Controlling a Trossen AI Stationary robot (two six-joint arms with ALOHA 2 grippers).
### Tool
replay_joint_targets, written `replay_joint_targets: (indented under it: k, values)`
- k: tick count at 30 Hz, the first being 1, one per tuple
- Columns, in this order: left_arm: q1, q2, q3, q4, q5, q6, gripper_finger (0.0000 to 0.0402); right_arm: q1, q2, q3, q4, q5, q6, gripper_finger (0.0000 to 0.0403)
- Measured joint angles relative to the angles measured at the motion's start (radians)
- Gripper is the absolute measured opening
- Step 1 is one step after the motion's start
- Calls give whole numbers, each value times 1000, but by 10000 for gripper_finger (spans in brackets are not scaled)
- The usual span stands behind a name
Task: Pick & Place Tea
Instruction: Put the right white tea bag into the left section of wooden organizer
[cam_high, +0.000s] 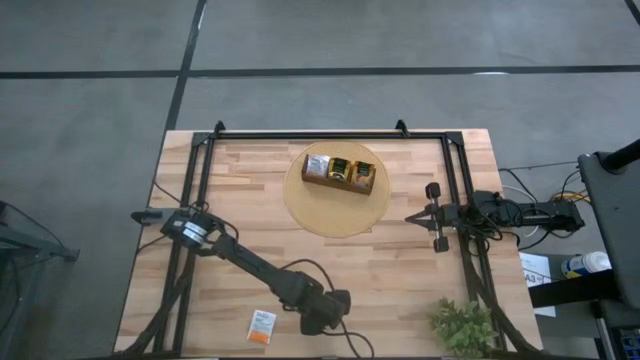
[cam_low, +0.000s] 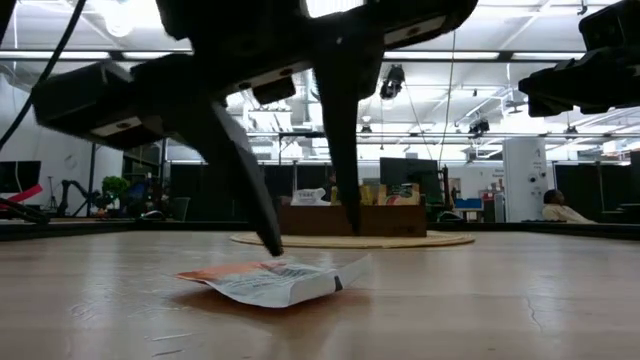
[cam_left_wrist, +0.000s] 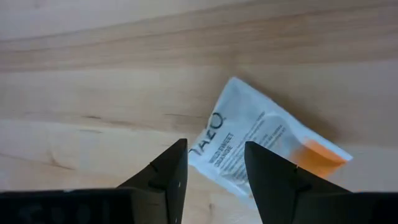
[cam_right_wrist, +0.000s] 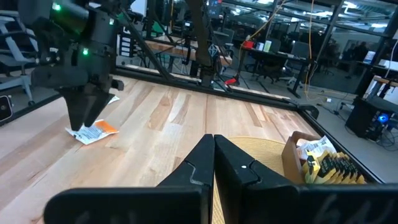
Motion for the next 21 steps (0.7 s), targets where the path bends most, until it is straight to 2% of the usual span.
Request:
replay_joint_targets:
  k: [21]
  values:
    - [24,21,-49,-2,3,-211,154,0,0,0,0,0,0,9]
